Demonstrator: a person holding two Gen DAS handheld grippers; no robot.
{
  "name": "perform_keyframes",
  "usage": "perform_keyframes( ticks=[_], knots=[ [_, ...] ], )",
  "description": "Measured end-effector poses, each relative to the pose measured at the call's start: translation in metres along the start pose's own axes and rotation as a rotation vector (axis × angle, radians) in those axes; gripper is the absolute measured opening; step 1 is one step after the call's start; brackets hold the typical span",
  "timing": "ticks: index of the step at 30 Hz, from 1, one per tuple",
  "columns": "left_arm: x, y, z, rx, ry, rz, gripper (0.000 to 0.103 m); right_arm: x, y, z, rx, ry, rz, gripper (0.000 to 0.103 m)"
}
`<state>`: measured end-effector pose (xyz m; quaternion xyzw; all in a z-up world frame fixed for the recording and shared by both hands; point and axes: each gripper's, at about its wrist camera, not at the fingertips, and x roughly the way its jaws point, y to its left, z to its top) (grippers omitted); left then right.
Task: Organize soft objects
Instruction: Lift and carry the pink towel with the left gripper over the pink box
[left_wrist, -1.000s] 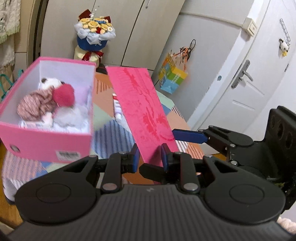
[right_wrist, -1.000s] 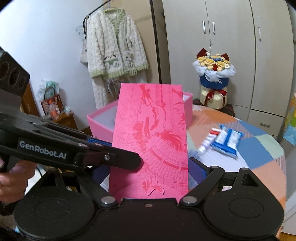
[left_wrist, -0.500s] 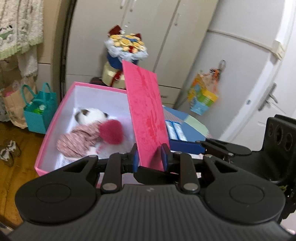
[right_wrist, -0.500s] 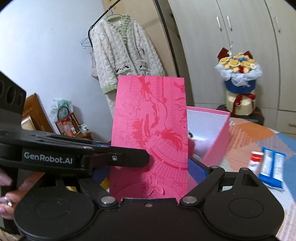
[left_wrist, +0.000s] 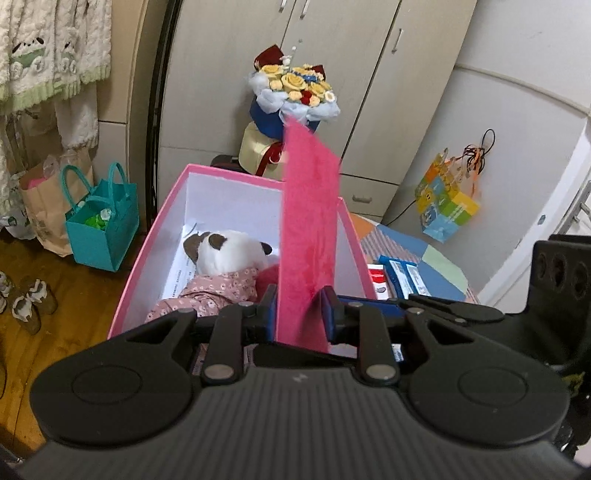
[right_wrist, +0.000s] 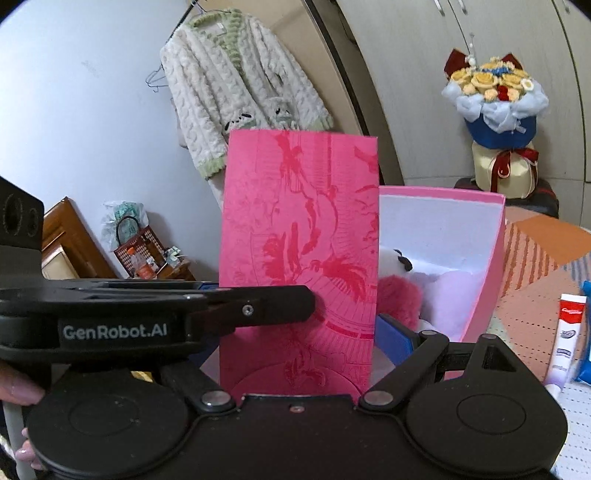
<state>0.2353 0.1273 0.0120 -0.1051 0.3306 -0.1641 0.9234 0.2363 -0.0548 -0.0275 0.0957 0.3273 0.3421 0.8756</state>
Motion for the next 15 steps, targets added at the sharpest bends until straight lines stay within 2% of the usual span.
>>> perform_keyframes(
  ticks=[3,9,13,15],
  knots=[
    [0.008,0.005,-0.002,-0.022,0.018,-0.018,0.023,0.007,-0.002,-0.001,-0.001,0.021,-0.021,0.093],
    [0.014,0.009,-0.008,-0.043,0.010,-0.007,0.023,0.008,0.002,-0.001,-0.026,0.031,-0.058,0.093],
    [0.020,0.022,-0.007,-0.128,0.038,-0.059,0.023,0.007,0.004,-0.002,-0.042,0.037,-0.104,0.093],
    [0.022,0.024,-0.007,-0.120,0.036,-0.026,0.028,0.007,0.005,-0.001,-0.044,0.043,-0.122,0.093]
  ],
)
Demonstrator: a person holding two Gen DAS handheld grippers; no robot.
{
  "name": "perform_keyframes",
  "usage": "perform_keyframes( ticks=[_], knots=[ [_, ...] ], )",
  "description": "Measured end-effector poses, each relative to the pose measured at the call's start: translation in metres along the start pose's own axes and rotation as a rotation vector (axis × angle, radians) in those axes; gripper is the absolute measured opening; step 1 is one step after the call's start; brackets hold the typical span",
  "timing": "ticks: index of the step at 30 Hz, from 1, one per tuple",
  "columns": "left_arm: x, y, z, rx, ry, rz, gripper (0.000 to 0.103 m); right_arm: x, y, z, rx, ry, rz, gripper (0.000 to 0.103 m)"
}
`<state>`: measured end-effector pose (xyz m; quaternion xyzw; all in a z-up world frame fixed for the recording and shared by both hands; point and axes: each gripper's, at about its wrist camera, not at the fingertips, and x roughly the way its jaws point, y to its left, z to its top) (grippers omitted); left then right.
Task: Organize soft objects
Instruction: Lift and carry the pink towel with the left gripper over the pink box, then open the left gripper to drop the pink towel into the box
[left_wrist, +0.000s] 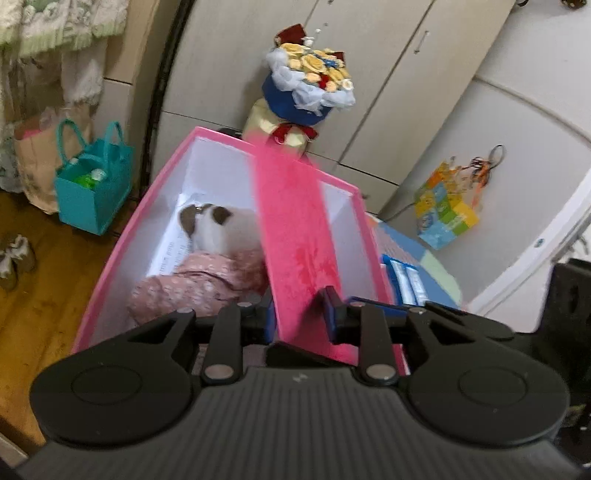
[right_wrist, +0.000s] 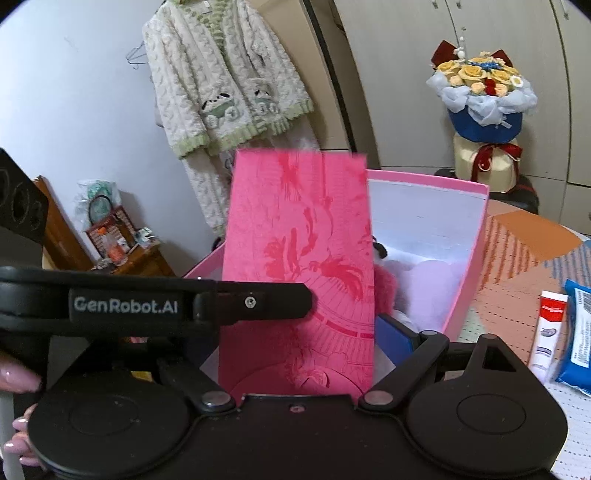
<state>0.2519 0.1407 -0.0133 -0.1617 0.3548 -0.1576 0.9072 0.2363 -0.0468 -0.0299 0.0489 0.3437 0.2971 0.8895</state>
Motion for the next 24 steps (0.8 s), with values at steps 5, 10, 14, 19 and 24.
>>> perform_keyframes(
  ticks=[5,10,14,19,24],
  knots=[
    [-0.012,-0.009,-0.005,0.098,-0.043,0.132,0.049,-0.005,0.006,-0.003,-0.035,0.006,-0.026,0.094],
    [-0.039,-0.018,-0.008,0.149,-0.063,0.138,0.061,-0.020,0.013,-0.009,-0.072,-0.013,-0.051,0.094],
    [-0.064,-0.031,-0.013,0.199,-0.115,0.154,0.065,-0.039,0.017,-0.010,-0.090,-0.040,-0.056,0.094],
    [-0.091,-0.051,-0.023,0.258,-0.155,0.148,0.069,-0.066,0.023,-0.017,-0.119,-0.075,-0.067,0.094],
    [-0.114,-0.072,-0.038,0.311,-0.188,0.127,0.073,-0.102,0.025,-0.031,-0.151,-0.121,-0.071,0.094]
  ],
)
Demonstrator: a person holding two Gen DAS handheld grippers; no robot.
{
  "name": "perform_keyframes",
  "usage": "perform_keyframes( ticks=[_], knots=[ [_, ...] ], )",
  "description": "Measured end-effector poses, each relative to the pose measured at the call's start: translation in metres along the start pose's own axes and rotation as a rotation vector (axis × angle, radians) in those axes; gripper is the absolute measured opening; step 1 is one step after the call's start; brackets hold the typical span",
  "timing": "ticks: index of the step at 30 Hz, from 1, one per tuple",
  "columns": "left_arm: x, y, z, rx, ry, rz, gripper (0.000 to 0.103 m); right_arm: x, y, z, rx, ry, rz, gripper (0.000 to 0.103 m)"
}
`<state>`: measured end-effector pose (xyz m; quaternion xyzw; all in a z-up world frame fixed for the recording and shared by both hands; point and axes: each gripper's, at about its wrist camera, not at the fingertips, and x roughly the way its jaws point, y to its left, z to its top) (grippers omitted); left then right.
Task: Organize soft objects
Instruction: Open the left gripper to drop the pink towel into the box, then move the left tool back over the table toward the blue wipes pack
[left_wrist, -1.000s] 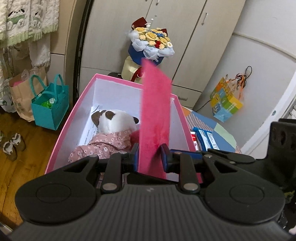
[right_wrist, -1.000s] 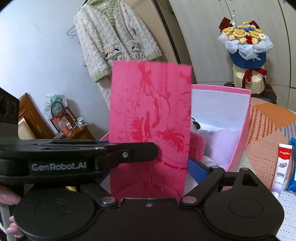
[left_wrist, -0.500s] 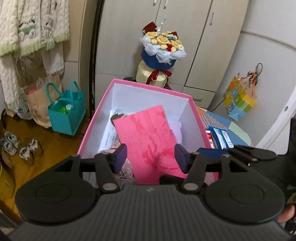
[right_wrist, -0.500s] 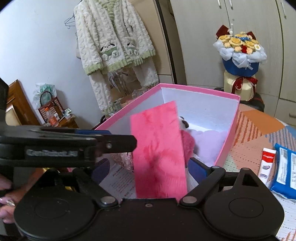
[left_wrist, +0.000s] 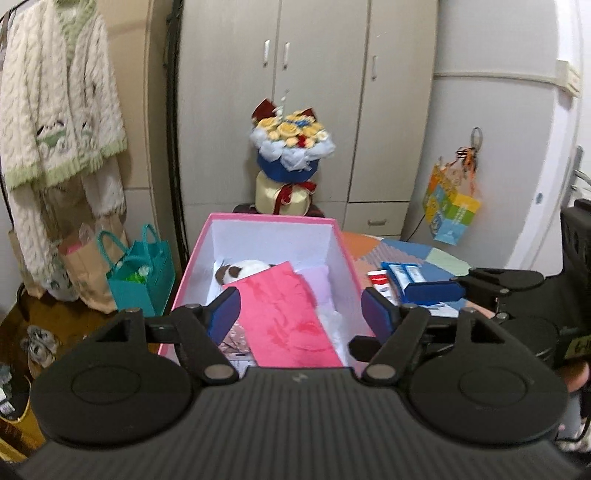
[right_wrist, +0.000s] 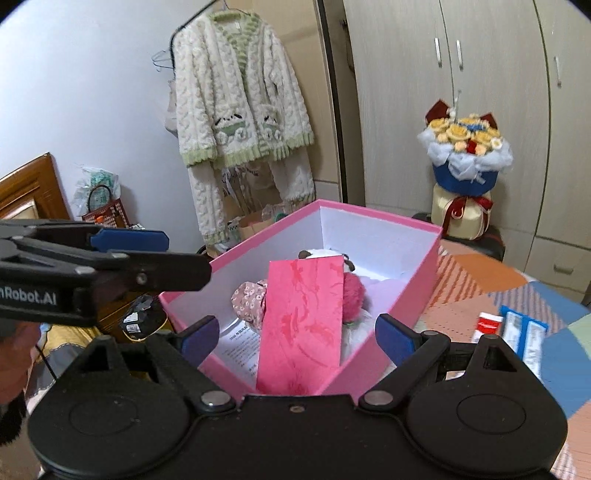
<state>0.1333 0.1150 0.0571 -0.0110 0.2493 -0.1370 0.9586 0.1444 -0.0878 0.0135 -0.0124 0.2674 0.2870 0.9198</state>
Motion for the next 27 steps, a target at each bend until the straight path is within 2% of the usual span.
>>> perform_keyframes(
  ticks=[5,8,15,19,23,27],
  knots=[
    [-0.020,-0.026,-0.006,0.065,-0.014,-0.044,0.076,-0.046,-0.010,-0.018,-0.040,-0.049,-0.021,0.094],
    [-0.025,-0.041,-0.009,0.104,0.008,-0.092,0.077,-0.068,-0.017,-0.030,-0.066,-0.049,-0.032,0.094],
    [-0.028,-0.083,-0.020,0.201,0.044,-0.152,0.083,-0.107,-0.032,-0.057,-0.106,-0.053,-0.111,0.094],
    [-0.016,-0.111,-0.023,0.208,0.037,-0.234,0.083,-0.110,-0.043,-0.067,-0.086,-0.076,-0.129,0.094],
    [0.010,-0.134,-0.027,0.187,0.043,-0.281,0.082,-0.106,-0.056,-0.076,-0.096,-0.082,-0.156,0.094],
    [0.049,-0.147,-0.034,0.133,0.106,-0.347,0.082,-0.092,-0.077,-0.085,-0.097,-0.064,-0.167,0.097]
  ],
)
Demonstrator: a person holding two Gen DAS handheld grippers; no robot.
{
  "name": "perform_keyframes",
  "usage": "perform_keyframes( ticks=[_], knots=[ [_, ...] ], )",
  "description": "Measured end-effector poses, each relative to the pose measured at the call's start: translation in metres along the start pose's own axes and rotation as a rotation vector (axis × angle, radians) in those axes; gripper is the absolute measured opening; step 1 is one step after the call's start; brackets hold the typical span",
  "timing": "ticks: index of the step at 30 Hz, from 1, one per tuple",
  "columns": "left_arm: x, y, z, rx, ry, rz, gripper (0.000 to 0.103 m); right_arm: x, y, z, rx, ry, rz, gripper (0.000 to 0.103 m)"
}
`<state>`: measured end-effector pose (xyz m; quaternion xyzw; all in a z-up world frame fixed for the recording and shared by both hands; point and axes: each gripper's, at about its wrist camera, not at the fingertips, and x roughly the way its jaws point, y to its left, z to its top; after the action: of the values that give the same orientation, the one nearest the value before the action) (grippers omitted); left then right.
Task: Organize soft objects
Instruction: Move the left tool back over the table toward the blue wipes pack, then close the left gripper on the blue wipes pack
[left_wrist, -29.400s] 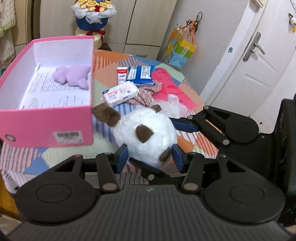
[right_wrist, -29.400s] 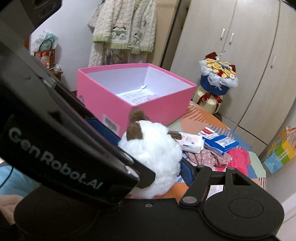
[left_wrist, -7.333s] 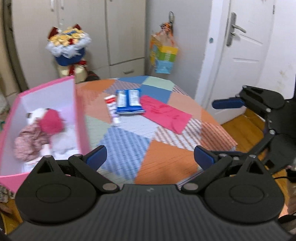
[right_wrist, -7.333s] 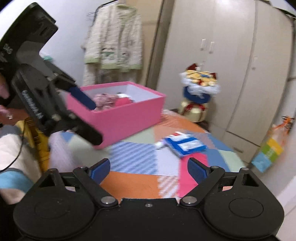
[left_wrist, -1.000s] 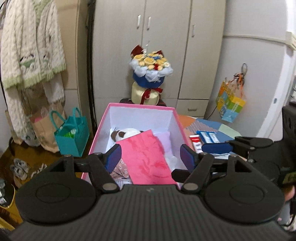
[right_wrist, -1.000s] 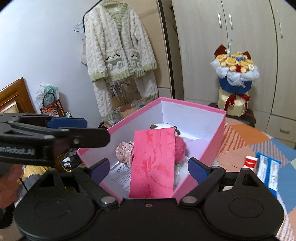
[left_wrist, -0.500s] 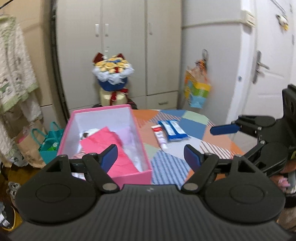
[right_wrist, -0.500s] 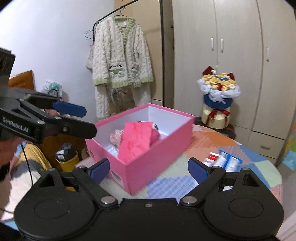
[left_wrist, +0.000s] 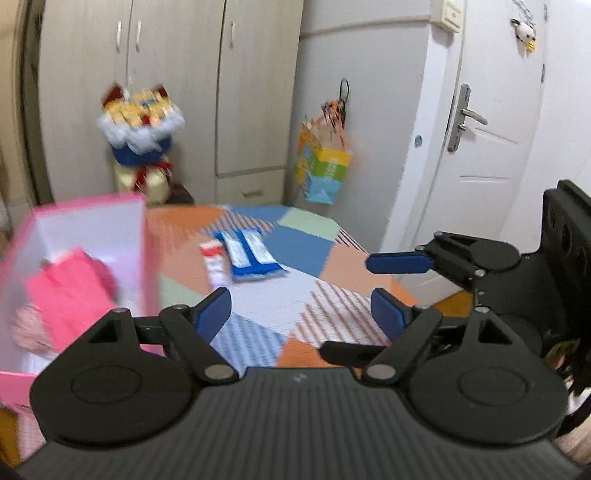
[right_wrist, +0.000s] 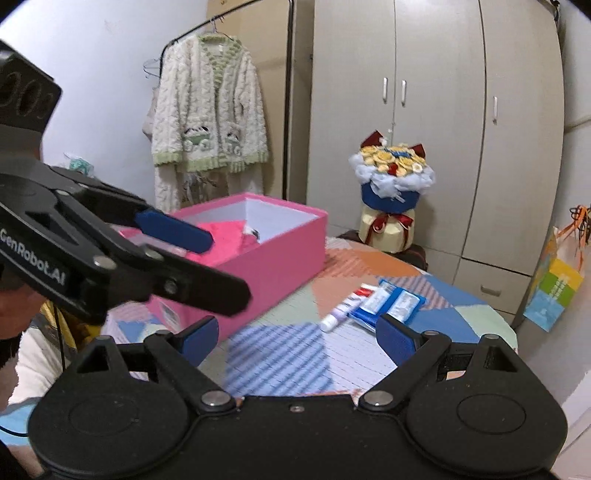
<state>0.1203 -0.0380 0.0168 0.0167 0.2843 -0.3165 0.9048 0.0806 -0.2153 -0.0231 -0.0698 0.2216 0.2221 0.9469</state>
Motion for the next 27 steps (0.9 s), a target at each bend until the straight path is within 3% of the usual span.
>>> perform_keyframes(
  ticks=[8,13,16,18,24,27],
  knots=[
    [0.086,0.017,-0.004,-0.063,0.019,0.015,0.081,0.063,-0.045,-0.027,0.055,0.091,0.019,0.098],
    [0.133,0.027,0.009,-0.031,0.001,0.139,0.079,0.097,-0.069,-0.029,-0.021,0.140,0.017,0.098],
    [0.161,0.038,0.017,-0.115,0.020,0.122,0.077,0.115,-0.086,-0.026,-0.069,0.127,0.052,0.098],
    [0.181,0.043,0.020,-0.170,0.062,0.112,0.070,0.131,-0.095,-0.022,-0.074,0.132,0.063,0.098],
    [0.207,0.051,0.022,-0.218,0.061,0.200,0.066,0.166,-0.116,-0.014,-0.051,0.133,0.093,0.098],
    [0.215,0.058,0.025,-0.246,0.075,0.208,0.063,0.179,-0.124,-0.012,-0.029,0.139,0.113,0.098]
  ],
)
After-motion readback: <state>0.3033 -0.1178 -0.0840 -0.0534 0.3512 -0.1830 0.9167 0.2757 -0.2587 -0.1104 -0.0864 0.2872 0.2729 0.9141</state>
